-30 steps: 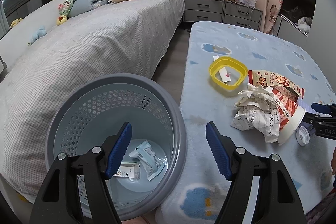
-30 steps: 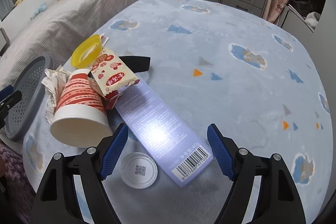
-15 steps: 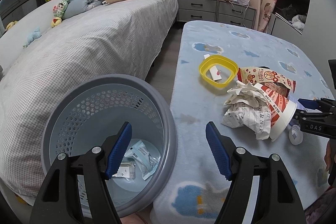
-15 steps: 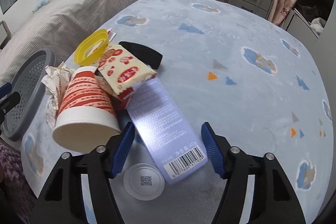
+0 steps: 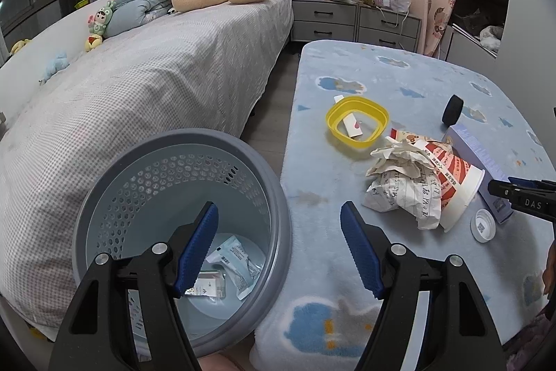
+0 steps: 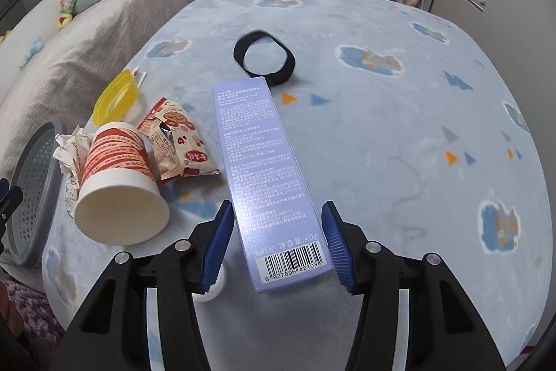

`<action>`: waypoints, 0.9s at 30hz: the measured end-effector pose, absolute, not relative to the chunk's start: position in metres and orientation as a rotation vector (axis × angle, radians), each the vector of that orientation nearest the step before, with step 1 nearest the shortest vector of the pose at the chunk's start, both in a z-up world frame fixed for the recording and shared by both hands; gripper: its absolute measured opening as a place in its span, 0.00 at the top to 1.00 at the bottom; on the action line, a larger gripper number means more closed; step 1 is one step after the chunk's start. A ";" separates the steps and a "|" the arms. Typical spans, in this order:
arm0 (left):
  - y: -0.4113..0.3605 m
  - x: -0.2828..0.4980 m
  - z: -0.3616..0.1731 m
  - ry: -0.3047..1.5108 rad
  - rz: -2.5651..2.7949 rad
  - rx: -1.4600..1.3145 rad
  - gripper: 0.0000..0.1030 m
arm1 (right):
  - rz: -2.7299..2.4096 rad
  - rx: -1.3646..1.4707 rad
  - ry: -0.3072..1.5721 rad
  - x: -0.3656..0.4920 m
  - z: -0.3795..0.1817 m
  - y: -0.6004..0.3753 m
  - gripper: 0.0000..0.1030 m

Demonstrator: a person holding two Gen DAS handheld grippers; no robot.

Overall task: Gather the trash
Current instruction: 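Close the right tool on the lavender barcode box, then lift the lavender box with right tool while left tool approaches crumpled paper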

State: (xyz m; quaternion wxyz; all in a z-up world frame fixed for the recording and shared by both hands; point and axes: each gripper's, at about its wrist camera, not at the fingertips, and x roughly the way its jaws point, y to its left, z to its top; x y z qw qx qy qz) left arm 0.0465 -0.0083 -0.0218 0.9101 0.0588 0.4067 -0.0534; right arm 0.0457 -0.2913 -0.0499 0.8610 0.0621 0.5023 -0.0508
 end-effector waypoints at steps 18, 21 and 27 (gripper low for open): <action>-0.019 0.041 -0.022 0.838 -0.166 0.117 0.32 | -0.097 0.119 1.054 0.062 -0.059 -0.280 0.55; -0.025 0.040 -0.022 0.837 -0.193 0.115 0.32 | -0.100 0.123 1.041 0.058 -0.055 -0.281 0.56; -0.042 0.042 -0.024 0.842 -0.237 0.133 0.32 | -0.115 0.184 1.013 0.044 -0.044 -0.294 0.59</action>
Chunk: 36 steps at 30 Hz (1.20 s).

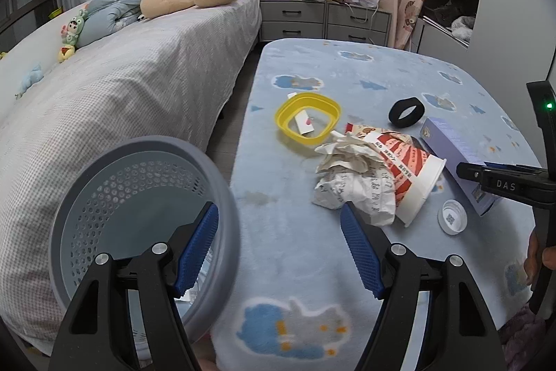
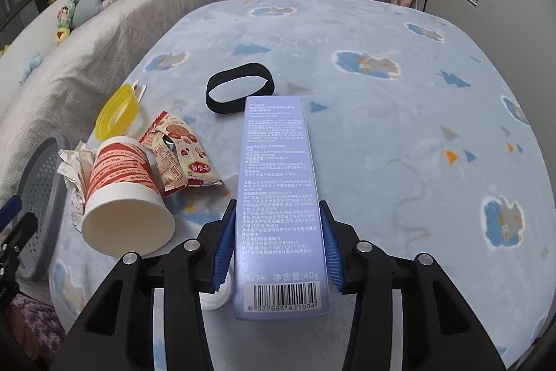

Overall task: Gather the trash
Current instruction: 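Lift the lavender box with right tool while left tool approaches crumpled paper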

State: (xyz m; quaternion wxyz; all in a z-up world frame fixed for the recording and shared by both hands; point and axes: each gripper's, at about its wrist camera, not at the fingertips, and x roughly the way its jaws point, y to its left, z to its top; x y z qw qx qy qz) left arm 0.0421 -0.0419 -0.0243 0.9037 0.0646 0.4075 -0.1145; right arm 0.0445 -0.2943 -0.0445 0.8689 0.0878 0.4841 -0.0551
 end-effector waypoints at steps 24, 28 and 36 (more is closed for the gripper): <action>-0.100 0.112 -0.030 0.923 -0.232 0.157 0.32 | -0.074 0.237 1.003 0.033 -0.042 -0.316 0.59; -0.093 0.101 -0.032 0.906 -0.236 0.169 0.29 | -0.071 0.237 1.008 0.035 -0.043 -0.315 0.59; -0.067 0.073 -0.031 0.901 -0.236 0.149 0.27 | -0.071 0.235 1.014 0.033 -0.045 -0.314 0.58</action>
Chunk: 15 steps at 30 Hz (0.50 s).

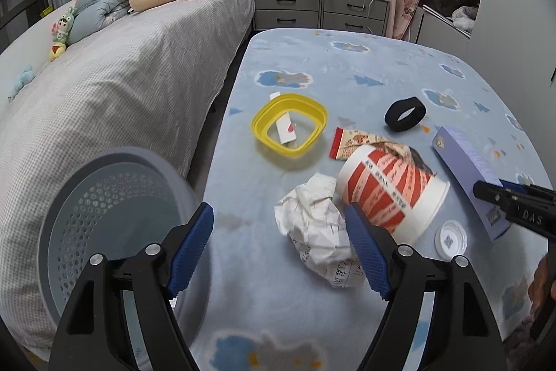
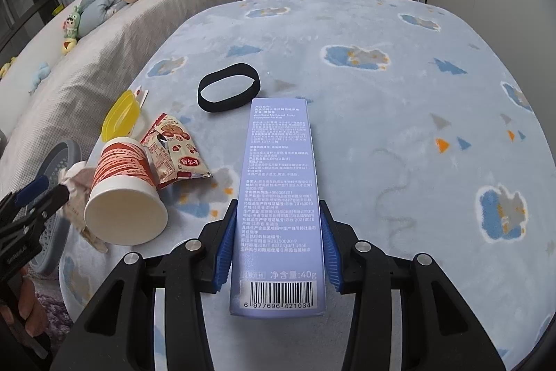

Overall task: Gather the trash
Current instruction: 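Lift the lavender box with right tool while left tool approaches crumpled paper, then close the left tool on the crumpled white paper while right tool holds box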

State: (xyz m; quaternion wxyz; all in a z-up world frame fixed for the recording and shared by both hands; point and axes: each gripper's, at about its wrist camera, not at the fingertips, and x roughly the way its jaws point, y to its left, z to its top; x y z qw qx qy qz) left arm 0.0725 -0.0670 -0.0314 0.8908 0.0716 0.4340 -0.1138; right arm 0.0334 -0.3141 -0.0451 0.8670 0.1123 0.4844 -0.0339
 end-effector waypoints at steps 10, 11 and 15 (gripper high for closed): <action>-0.045 0.054 -0.038 0.933 -0.218 0.111 0.27 | -0.075 0.212 1.023 0.034 -0.049 -0.309 0.58; -0.044 0.054 -0.039 0.935 -0.216 0.111 0.27 | -0.076 0.211 1.024 0.034 -0.049 -0.308 0.58; -0.043 0.055 -0.041 0.941 -0.210 0.115 0.27 | -0.077 0.207 1.025 0.034 -0.050 -0.308 0.57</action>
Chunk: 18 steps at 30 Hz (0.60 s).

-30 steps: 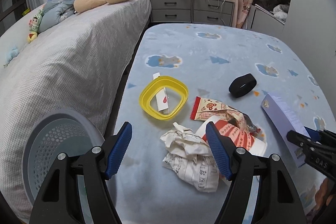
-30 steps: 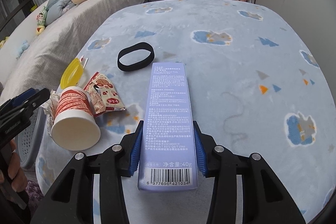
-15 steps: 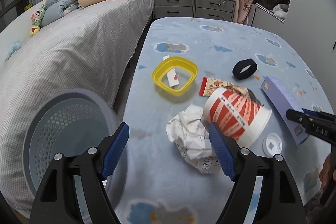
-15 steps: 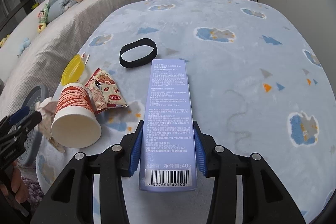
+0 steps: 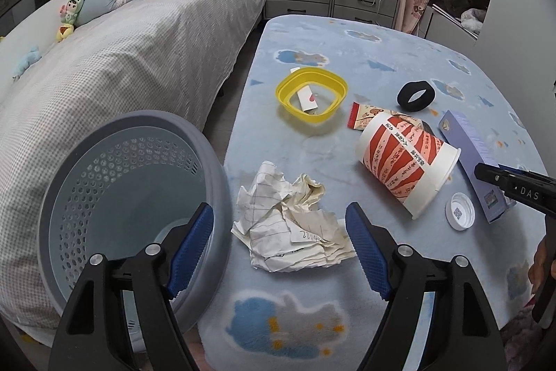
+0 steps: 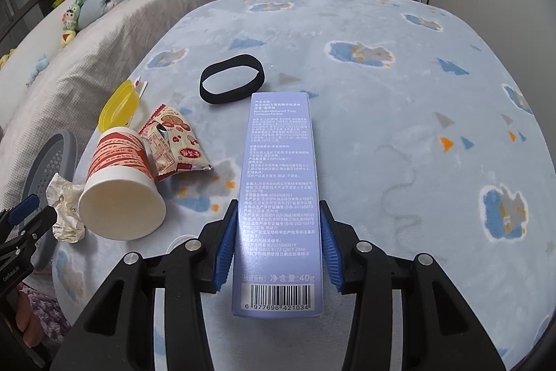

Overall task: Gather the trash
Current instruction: 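Close the left tool on the crumpled white paper while right tool holds box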

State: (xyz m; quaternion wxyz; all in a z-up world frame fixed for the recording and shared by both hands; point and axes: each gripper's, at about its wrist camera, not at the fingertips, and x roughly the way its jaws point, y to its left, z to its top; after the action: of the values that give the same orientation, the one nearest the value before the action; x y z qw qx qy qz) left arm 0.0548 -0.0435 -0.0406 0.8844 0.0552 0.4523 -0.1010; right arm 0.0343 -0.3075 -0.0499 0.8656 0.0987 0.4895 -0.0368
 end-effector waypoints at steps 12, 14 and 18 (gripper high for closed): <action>-0.047 0.051 -0.056 1.000 -0.208 0.107 0.27 | -0.077 0.218 1.014 0.034 -0.048 -0.309 0.45; -0.046 0.054 -0.057 1.006 -0.207 0.085 0.27 | -0.077 0.218 1.011 0.034 -0.048 -0.310 0.44; -0.045 0.063 -0.059 1.024 -0.208 0.045 0.27 | -0.076 0.224 1.006 0.033 -0.047 -0.311 0.42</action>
State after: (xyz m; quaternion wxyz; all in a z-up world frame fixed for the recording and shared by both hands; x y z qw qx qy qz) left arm 0.0628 -0.0450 -0.0591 0.8663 0.0213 0.4891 -0.0992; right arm 0.0335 -0.3109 -0.0473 0.8695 0.1070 0.4809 -0.0361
